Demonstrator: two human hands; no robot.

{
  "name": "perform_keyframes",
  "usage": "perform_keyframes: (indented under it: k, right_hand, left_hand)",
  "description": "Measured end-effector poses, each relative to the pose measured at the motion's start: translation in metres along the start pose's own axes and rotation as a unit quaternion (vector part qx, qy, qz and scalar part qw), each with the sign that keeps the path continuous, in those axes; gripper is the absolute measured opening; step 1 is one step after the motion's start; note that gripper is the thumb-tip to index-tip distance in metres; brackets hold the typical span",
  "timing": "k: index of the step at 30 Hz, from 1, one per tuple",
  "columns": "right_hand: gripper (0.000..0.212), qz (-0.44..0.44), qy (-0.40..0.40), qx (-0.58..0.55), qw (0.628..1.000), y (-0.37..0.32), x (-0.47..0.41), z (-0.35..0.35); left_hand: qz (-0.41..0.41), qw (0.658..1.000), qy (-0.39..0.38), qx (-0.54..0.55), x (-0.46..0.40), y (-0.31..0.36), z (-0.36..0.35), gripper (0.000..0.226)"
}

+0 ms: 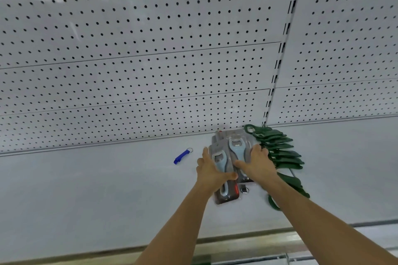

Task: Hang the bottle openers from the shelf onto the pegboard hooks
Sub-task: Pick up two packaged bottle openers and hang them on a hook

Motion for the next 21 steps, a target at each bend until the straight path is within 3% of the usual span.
perform_keyframes:
  k: [3,8,10,12,14,17,21]
  right_hand:
    - [0.059,0.011,0.012,-0.008,1.000,0.001,-0.003,-0.001]
    - [0.078,-0.073,-0.003,-0.127,0.989,0.011,-0.010,-0.005]
    - [0.060,-0.089,0.000,-0.171,0.981,0.015,-0.010,-0.004]
    - [0.043,-0.103,0.004,-0.228,0.968,0.016,-0.003,0.000]
    - [0.041,-0.106,-0.002,-0.286,0.952,0.019,0.005,0.005]
    - [0.041,-0.102,-0.002,-0.349,0.932,0.028,0.015,0.015]
    - [0.042,-0.093,0.020,-0.454,0.886,0.057,0.031,0.039]
  left_hand:
    - [0.046,0.998,-0.005,0.051,-0.009,-0.002,0.005,0.128]
    - [0.077,0.973,-0.043,0.215,-0.022,-0.005,0.015,0.097]
    - [0.060,0.973,-0.052,0.218,-0.022,-0.005,0.022,0.089]
    - [0.034,0.977,-0.044,0.204,-0.021,-0.003,0.030,0.057]
    - [0.017,0.977,-0.045,0.209,-0.019,0.000,0.034,0.028]
    - [-0.006,0.973,-0.051,0.226,-0.008,0.010,0.031,0.021]
    - [-0.060,0.970,-0.062,0.228,0.017,0.036,0.014,0.028]
Point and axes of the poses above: each hand's wrist, its own x-axis away from the middle knuckle, its own z-axis out of the back of the hand, y = z × x, the point moved 3 cm from there along -x, towards the middle knuckle, and after that the axes turned 8 degrees about y, right-handed, at the moved point
